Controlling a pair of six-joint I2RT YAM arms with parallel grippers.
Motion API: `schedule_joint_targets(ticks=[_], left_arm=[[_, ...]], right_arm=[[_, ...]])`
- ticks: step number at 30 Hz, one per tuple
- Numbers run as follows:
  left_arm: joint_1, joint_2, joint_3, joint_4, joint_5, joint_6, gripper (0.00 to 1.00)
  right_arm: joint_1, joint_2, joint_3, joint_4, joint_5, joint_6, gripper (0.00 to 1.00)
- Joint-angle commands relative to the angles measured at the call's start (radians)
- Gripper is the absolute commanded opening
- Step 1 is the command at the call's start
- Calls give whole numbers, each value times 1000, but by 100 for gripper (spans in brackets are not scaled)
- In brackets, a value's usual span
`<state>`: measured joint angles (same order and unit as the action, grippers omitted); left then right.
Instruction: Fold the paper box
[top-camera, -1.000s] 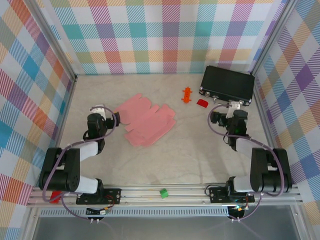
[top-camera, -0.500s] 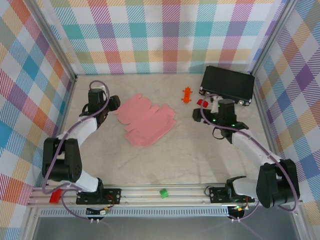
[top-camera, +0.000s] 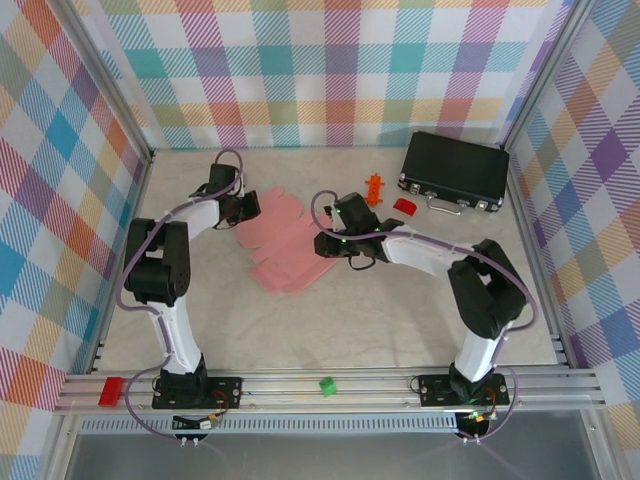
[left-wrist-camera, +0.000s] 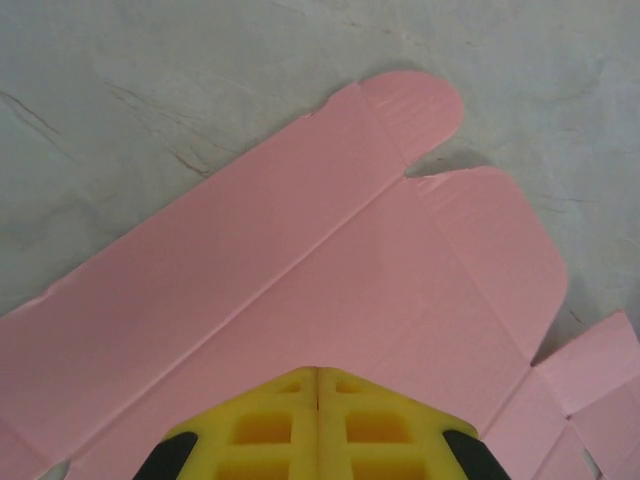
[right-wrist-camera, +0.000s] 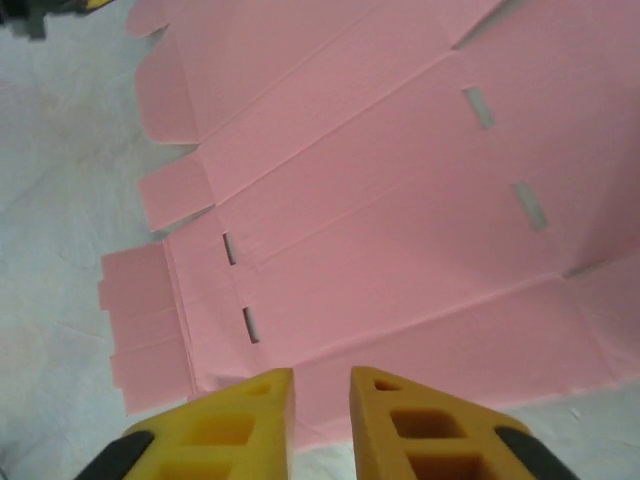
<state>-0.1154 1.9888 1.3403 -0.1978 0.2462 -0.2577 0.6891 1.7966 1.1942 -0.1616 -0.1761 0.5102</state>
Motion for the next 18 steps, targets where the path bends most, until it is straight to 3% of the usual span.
schedule_joint_targets(ticks=[1,8,18], left_arm=[[-9,44,59,-71,15,-1,0],[-11,105,91,-160,9,-17,0],[-13,24,-5,-263,-64,-14,0]], right_arm=[[14,78,82,-51,-52,28,8],[24,199,141,-89,-59,60,1],[23,274,186,-196,81,48,1]])
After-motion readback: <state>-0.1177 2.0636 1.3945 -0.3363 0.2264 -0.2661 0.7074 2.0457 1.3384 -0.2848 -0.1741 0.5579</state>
